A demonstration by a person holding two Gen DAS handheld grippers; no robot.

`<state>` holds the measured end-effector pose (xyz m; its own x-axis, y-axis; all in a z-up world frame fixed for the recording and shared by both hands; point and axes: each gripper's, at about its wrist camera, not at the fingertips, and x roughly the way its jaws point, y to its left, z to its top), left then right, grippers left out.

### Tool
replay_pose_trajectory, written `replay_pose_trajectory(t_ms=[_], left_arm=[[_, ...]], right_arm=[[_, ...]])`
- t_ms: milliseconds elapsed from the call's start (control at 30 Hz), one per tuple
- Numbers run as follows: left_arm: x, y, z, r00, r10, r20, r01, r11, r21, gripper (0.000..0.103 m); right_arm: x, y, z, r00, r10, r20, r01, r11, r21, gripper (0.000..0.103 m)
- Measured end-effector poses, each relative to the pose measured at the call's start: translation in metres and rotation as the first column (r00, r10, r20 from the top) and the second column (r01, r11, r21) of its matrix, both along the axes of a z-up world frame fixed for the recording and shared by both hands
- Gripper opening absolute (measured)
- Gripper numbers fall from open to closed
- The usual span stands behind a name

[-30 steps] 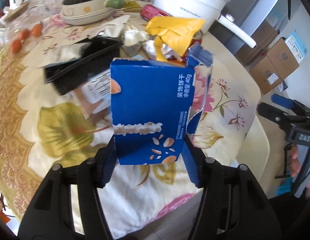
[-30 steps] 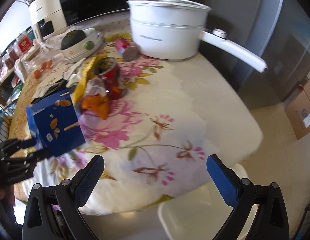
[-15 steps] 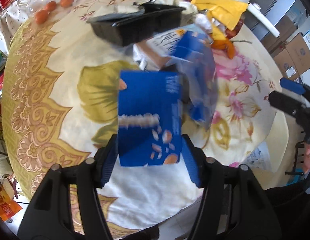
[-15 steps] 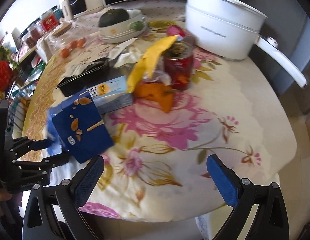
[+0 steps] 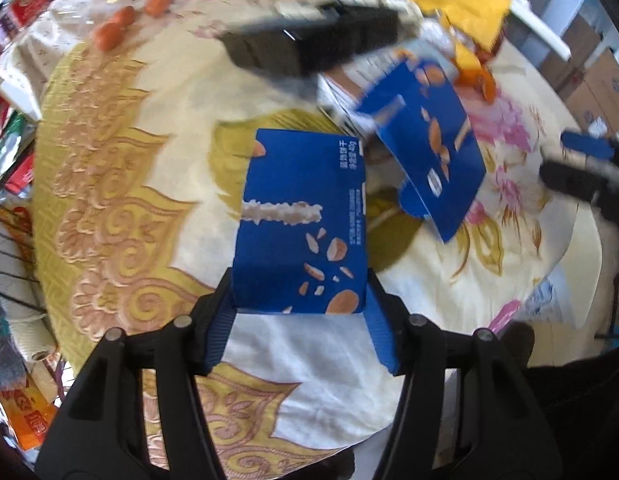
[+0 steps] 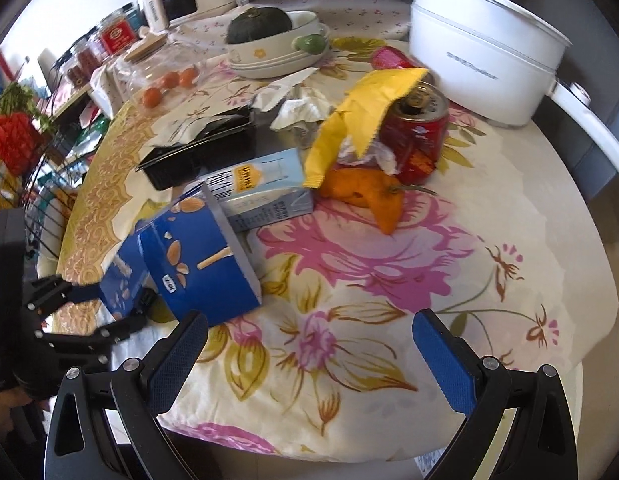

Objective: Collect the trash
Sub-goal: 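Lift the blue box with the left tool while the right tool grasps another blue box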

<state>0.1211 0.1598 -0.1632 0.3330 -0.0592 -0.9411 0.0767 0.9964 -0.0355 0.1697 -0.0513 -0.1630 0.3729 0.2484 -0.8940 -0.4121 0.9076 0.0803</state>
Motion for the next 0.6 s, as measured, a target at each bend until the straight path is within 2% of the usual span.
replay_pose_trajectory(t_ms=[133, 300, 367, 600], left_arm=[[-0.009, 0.024, 0.018, 0.997, 0.052, 0.051, -0.051, 0.998, -0.026, 0.060], [-0.018, 0.042, 0.024, 0.993, 0.104, 0.052, -0.102, 0.994, -0.035, 0.060], [-0.018, 0.035, 0.025, 0.992, 0.115, 0.051, -0.113, 0.993, -0.037, 0.060], [-0.014, 0.038, 0.026, 0.990, 0.126, 0.058, -0.123, 0.991, -0.049, 0.060]], right_arm=[[-0.007, 0.020, -0.004, 0.997, 0.080, 0.019, -0.080, 0.997, -0.022, 0.103], [-0.018, 0.057, -0.021, 0.978, 0.207, 0.031, -0.204, 0.975, -0.089, 0.103], [-0.020, 0.070, -0.028, 0.969, 0.242, 0.046, -0.234, 0.963, -0.132, 0.103], [-0.014, 0.103, -0.048, 0.957, 0.281, 0.073, -0.258, 0.939, -0.229, 0.103]])
